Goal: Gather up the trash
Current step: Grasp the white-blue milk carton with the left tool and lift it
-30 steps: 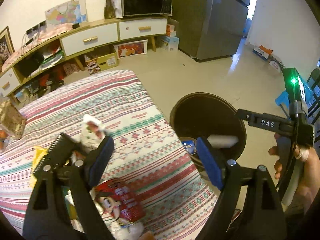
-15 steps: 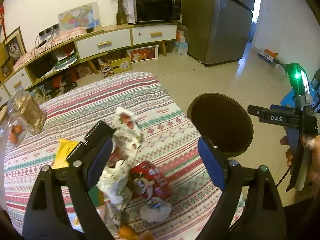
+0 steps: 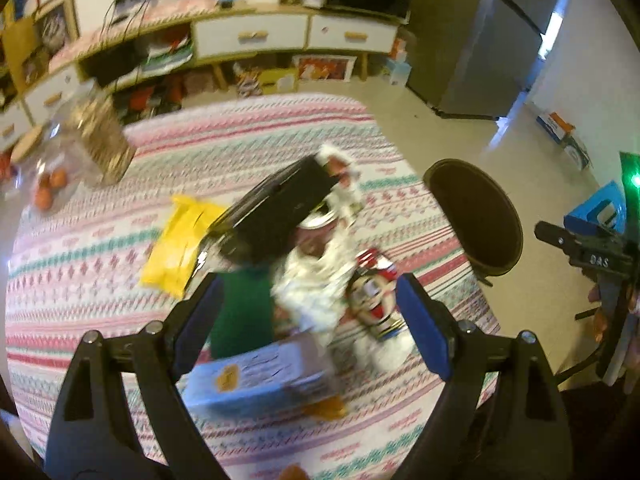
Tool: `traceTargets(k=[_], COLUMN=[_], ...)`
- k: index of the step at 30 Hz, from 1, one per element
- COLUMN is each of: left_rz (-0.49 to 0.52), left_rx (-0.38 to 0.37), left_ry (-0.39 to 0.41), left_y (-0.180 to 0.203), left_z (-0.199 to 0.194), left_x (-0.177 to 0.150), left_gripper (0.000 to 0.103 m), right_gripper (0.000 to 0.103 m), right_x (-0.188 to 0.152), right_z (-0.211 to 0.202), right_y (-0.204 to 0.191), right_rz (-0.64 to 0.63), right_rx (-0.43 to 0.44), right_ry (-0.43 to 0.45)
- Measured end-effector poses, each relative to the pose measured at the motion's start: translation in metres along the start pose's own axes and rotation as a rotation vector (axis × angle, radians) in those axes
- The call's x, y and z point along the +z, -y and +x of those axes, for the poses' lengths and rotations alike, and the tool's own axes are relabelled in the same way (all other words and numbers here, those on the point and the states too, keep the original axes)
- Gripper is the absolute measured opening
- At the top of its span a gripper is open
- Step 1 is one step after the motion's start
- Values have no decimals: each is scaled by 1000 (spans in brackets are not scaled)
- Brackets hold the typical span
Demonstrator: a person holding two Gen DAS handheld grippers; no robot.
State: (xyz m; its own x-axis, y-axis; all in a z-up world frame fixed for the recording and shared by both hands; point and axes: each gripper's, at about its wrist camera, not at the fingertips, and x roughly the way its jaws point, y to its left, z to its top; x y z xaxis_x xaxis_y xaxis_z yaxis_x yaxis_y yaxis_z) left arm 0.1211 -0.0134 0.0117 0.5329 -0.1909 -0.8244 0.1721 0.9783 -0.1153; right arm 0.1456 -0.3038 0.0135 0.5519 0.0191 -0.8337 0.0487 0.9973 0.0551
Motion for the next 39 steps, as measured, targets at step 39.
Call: traceTargets(k=[39], left_rz=[226], left_rx=[-70], left_ry=[-280], left_y=[-22], left_z=[49], left_x=[-64], left_gripper=[87], right_gripper=[103], right_x=[-12], right_z=[55], right_y=[-127], right_rz=[-214], right_rx=[113], right_ry=[-161])
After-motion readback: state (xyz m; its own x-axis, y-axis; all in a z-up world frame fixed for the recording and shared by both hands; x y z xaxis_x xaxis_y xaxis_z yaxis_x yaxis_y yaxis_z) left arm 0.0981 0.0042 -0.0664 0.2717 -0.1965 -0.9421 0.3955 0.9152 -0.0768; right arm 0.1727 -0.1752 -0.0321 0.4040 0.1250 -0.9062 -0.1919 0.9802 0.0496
